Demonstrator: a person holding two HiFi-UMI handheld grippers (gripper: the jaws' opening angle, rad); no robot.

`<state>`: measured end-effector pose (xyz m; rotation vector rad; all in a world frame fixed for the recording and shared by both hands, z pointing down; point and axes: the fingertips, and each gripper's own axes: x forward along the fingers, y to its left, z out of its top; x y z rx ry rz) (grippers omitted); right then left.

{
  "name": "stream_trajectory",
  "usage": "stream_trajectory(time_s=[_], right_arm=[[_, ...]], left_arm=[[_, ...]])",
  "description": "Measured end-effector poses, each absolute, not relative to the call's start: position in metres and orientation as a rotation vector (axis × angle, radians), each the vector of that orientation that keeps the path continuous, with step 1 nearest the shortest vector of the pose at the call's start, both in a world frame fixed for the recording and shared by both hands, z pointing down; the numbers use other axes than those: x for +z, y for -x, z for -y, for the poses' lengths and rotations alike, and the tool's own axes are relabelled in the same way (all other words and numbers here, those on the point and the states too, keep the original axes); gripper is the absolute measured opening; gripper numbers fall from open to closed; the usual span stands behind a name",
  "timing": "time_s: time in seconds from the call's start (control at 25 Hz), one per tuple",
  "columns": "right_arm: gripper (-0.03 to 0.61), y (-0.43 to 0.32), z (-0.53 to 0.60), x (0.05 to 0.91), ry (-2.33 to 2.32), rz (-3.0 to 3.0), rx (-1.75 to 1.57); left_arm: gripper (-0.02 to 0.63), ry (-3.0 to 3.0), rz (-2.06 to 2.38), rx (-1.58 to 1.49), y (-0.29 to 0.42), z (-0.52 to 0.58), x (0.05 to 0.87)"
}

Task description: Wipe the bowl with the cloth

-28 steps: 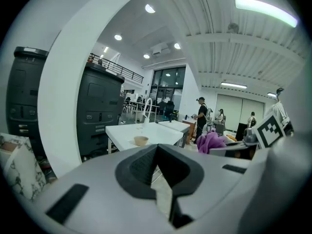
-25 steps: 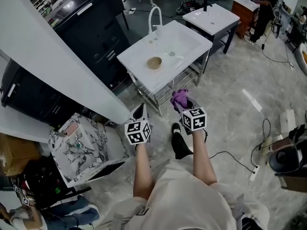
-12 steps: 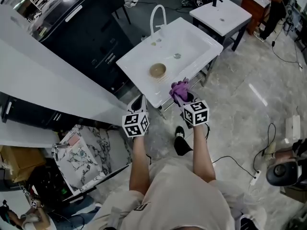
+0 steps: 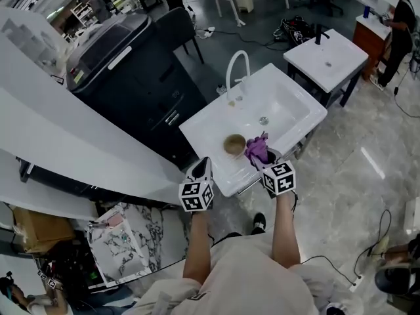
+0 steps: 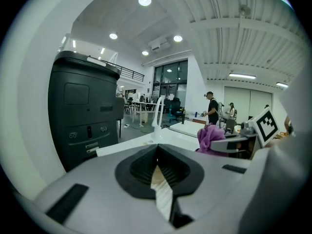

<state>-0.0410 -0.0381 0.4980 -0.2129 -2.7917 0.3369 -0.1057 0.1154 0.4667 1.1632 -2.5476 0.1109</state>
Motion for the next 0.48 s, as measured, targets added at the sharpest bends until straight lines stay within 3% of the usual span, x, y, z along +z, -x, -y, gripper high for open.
stream_trajectory(time_s=[0.48], right_arm=[[0.098, 0.082, 0.048, 0.497, 0.307, 2.773, 0.204]], left_arm=[[0.006, -1.194, 2.502, 0.082, 0.139, -0.089, 0.490]])
